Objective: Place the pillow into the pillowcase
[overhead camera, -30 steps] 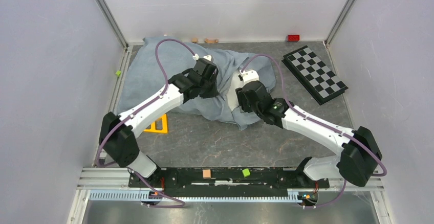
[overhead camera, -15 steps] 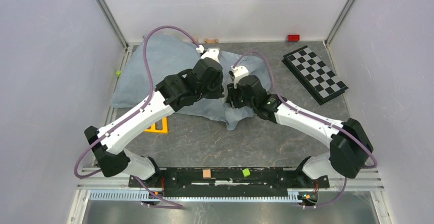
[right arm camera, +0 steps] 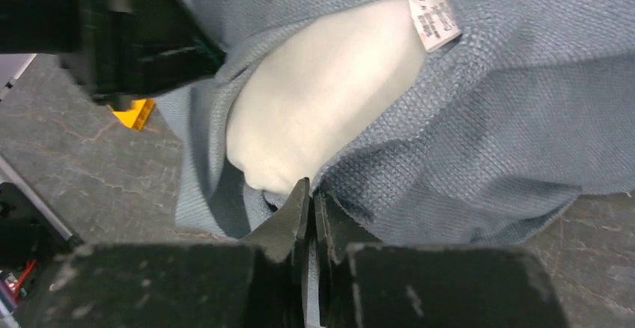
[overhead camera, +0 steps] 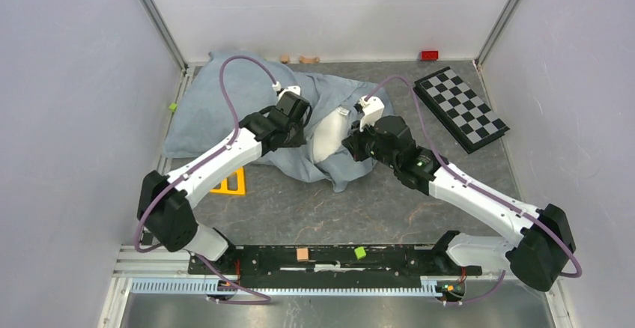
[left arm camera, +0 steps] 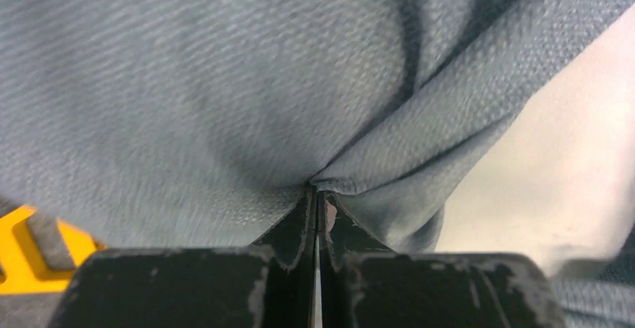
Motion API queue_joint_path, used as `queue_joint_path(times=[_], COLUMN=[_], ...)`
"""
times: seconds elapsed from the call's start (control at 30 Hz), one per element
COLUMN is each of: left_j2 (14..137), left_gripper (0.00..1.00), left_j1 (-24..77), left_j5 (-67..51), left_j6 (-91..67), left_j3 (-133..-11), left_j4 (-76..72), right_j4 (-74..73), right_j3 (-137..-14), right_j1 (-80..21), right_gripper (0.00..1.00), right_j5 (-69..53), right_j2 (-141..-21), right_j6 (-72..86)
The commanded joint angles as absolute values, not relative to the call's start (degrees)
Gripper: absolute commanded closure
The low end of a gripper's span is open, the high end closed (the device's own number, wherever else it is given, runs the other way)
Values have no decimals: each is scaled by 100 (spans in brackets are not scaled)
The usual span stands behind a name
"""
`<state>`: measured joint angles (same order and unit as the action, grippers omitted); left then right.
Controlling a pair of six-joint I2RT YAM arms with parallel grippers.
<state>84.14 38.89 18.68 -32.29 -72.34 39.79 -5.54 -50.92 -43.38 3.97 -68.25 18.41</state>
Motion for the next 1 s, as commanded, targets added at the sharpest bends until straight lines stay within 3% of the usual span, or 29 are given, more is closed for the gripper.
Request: queue_joint_path(times=[0.0,0.13,0.3,0.57,0.67,0.73,0.8,0.83,0.9,0.97], left_j2=[8800,8741,8592,7846,7503,7432,7476,7473,7479,7489], left_gripper=[98,98,98,98,98,98,98,98,98,98], left_j1=[3912,4084,4515,4557,4554,4553,4553,4557,4562,4564], left_j5=[1048,837,654,1086,1289,1285,1209,1139,1057,1029], left_j6=[-2855,-3096,-3457,-4262,-4320,-4230,-4113,-4086,-4070,-4064], left_j3=[-7210,-7081,-7014,-7130,-7268,-7457,-7657,-7679,-7707,-7734], left_j4=[3070,2937,2883,3466,3628,3768,3937,3946,3924,3937], right_j4=[-180,-197,845,2637,2582,2209,1689,1446,810,177], right_j3=[-5399,-5831,-5771,-4024,-3814,-3833,-3954,-4082,-4454,-4926], right_j1=[-4323,-4308,-4142,-3544,-3542,-3668,-3686,-3684,-3648,-3615], right_gripper=[97,100,100,100,98,78,47,38,27,25], right_j5=[37,-190,-1059,-1592,-1660,-1393,-1035,-866,-483,-93], right_j2=[-6827,-7079,-7313,-7574,-7643,-7407,-6967,-6796,-6528,-6446], right_j6=[1952,2007,2657,3501,3381,3099,2778,2644,2294,2062])
